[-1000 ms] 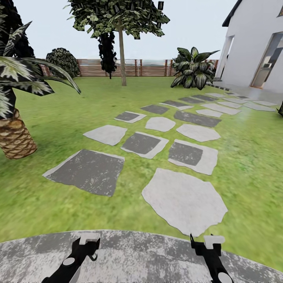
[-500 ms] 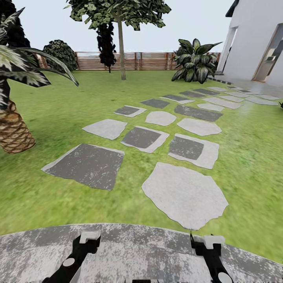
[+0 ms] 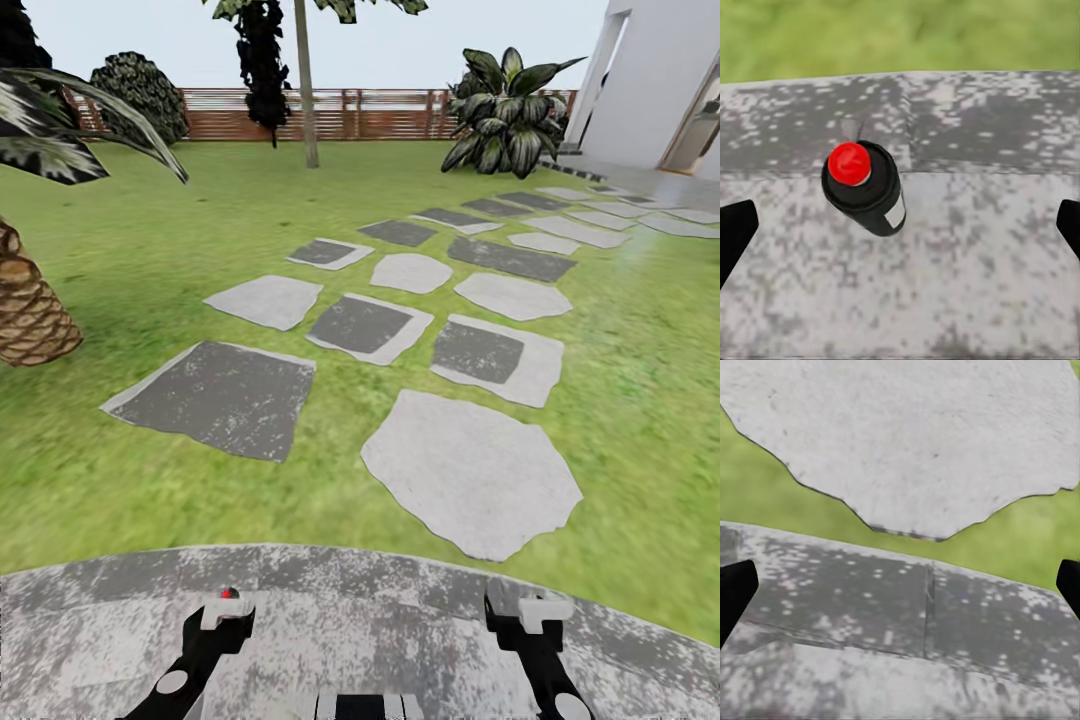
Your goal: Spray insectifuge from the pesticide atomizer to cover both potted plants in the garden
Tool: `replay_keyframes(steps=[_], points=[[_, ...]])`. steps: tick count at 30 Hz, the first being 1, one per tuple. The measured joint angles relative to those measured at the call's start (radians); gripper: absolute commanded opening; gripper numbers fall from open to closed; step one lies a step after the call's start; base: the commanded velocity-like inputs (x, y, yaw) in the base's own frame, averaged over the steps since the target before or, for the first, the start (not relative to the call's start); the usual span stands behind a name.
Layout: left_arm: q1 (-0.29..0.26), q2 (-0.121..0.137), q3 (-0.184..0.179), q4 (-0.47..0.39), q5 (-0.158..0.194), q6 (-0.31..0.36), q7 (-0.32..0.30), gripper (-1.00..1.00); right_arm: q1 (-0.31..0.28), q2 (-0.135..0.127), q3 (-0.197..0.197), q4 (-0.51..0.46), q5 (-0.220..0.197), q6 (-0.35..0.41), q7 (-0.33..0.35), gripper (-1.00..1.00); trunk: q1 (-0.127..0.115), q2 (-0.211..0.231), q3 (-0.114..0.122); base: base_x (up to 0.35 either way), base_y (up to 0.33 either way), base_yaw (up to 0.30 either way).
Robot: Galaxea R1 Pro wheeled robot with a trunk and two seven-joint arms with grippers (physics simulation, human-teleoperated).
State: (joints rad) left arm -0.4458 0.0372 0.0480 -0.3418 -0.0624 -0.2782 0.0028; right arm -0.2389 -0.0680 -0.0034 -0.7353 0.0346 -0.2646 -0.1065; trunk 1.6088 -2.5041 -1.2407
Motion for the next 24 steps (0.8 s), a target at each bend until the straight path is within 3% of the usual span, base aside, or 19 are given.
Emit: replay_keyframes(steps=[17, 24], points=[[0.000, 0.001, 0.006, 0.000, 0.000, 0.002, 0.001, 1.00, 0.000, -0.001, 0.001, 0.000, 0.000, 0.000, 0.000, 1.00, 0.008, -0.004, -0.091, 0.000, 0.000, 0.147], [0.000, 0.000, 0.004, 0.000, 0.000, 0.000, 0.002, 1.00, 0.000, 0.000, 0.001, 0.000, 0.000, 0.000, 0.000, 1.00, 0.008, -0.004, -0.101, 0.002, 0.000, 0.158]])
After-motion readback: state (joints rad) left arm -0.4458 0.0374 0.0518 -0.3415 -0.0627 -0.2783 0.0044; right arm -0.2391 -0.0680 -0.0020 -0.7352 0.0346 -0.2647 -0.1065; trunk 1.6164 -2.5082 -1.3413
